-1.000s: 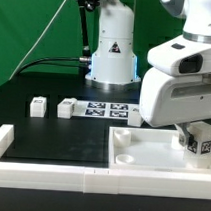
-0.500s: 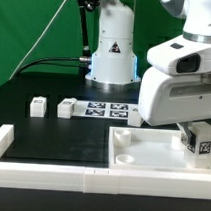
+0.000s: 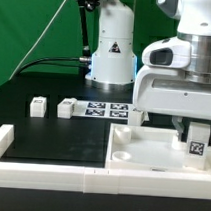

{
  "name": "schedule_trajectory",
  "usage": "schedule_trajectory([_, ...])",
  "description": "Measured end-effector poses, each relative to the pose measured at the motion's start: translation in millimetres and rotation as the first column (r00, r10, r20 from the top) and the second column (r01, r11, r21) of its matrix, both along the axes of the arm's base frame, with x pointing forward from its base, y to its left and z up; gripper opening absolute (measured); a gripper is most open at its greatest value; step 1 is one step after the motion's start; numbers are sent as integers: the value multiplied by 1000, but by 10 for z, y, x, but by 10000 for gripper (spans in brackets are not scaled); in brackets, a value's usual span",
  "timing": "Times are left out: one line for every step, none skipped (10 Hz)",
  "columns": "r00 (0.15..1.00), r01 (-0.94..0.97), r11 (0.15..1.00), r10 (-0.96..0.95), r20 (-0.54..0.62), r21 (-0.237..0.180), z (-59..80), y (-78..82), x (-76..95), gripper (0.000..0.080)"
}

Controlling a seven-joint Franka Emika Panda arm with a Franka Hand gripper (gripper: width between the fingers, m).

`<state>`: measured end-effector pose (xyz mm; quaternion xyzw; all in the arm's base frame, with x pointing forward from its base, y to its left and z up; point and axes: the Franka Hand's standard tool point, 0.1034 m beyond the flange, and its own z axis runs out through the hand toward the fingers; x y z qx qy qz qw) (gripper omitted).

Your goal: Assemble one leg

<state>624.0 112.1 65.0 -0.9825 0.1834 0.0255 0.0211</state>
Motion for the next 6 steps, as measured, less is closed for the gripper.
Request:
schedule_trajectory([994, 109, 994, -109, -2, -14, 4, -45, 9, 293])
schedule_trajectory([981, 193, 981, -193, -4, -30, 7, -100, 12, 298])
schedule_trajectory([975, 221, 975, -221, -5, -38, 9, -127, 10, 298])
schedule_trajectory([969, 245, 968, -246, -6, -43, 6, -147, 8, 298])
schedule_trajectory([971, 240, 970, -240, -6, -43, -1, -142, 6, 404])
schedule_trajectory([971, 240, 970, -240, -6, -43, -2, -142, 6, 547])
